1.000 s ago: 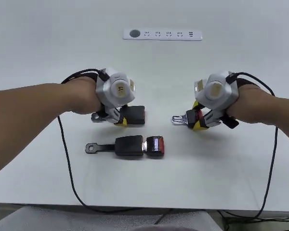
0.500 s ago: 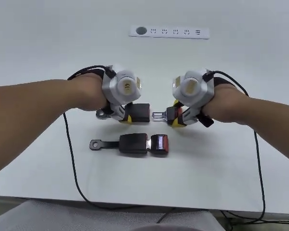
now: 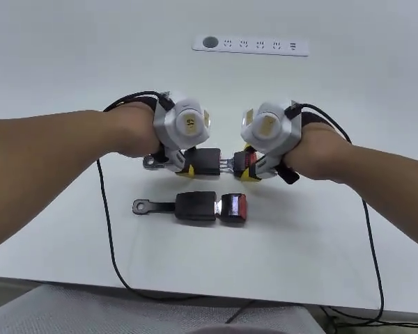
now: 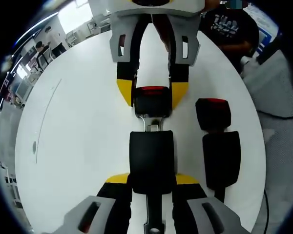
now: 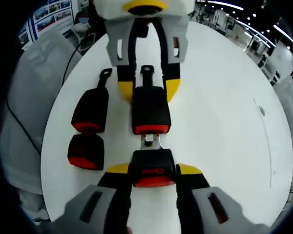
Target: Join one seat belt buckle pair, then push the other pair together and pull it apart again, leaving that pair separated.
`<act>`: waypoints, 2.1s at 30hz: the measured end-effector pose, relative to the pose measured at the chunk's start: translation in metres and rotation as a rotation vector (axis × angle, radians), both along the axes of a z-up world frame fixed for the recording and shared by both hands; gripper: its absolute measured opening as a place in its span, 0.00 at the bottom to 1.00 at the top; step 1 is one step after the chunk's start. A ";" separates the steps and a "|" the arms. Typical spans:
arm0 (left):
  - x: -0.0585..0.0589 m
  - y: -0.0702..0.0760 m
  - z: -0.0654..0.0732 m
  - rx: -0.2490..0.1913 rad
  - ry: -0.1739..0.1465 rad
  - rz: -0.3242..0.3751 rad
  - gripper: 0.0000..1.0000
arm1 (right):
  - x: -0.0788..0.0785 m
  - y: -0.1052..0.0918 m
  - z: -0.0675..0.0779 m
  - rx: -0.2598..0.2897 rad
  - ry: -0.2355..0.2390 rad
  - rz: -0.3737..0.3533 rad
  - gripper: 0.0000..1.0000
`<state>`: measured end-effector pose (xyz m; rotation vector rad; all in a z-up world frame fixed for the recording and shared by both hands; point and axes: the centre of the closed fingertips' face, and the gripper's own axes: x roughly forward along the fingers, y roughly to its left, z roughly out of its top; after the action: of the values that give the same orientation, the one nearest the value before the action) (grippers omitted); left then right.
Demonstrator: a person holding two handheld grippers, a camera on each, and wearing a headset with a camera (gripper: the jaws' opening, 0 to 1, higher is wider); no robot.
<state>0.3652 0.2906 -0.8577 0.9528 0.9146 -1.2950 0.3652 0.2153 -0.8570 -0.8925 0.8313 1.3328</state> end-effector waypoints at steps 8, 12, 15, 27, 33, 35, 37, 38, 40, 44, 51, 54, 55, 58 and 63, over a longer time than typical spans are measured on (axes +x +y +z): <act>-0.001 0.000 0.000 -0.010 0.001 -0.020 0.31 | 0.001 0.002 0.002 0.013 0.017 -0.011 0.34; -0.001 0.001 0.000 -0.015 0.002 -0.014 0.31 | 0.001 0.005 0.002 0.010 0.024 -0.007 0.33; -0.001 0.000 0.001 -0.005 0.004 -0.014 0.31 | 0.002 0.005 0.002 0.011 0.028 -0.002 0.33; -0.002 0.002 0.002 -0.023 0.007 -0.007 0.31 | 0.002 0.021 0.001 0.005 0.008 0.006 0.33; 0.000 0.003 0.000 -0.025 0.006 -0.007 0.31 | 0.002 0.019 -0.002 0.015 0.029 0.009 0.33; -0.001 0.002 0.001 -0.017 0.004 -0.007 0.31 | 0.002 0.018 -0.002 0.020 0.032 0.013 0.34; -0.001 0.002 0.001 -0.013 0.005 -0.004 0.31 | 0.002 0.018 -0.002 0.024 0.031 0.014 0.34; -0.001 0.002 0.001 -0.013 0.006 -0.003 0.31 | 0.001 0.018 -0.002 0.024 0.030 0.015 0.34; -0.001 0.001 0.001 -0.010 0.008 -0.003 0.31 | 0.002 0.017 -0.003 0.024 0.025 0.021 0.34; -0.001 0.001 0.000 -0.005 0.015 0.000 0.31 | 0.002 0.017 -0.003 0.027 0.030 0.021 0.34; -0.001 0.001 0.000 -0.006 0.017 0.000 0.31 | 0.000 0.016 -0.002 0.018 0.035 0.019 0.34; -0.001 0.001 0.000 -0.006 0.016 0.003 0.31 | 0.000 0.012 -0.001 0.015 0.038 0.014 0.34; -0.001 0.001 0.000 -0.005 0.016 0.004 0.31 | 0.000 0.010 -0.001 0.014 0.039 0.015 0.34; -0.002 0.001 0.001 -0.008 0.019 0.007 0.32 | 0.001 0.006 -0.001 0.012 0.042 0.016 0.34; -0.002 0.001 0.001 -0.016 0.018 0.002 0.32 | 0.001 0.002 -0.002 0.019 0.040 0.025 0.35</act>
<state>0.3632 0.2920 -0.8567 0.9294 0.9175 -1.3090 0.3667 0.2168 -0.8586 -0.8665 0.8399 1.3823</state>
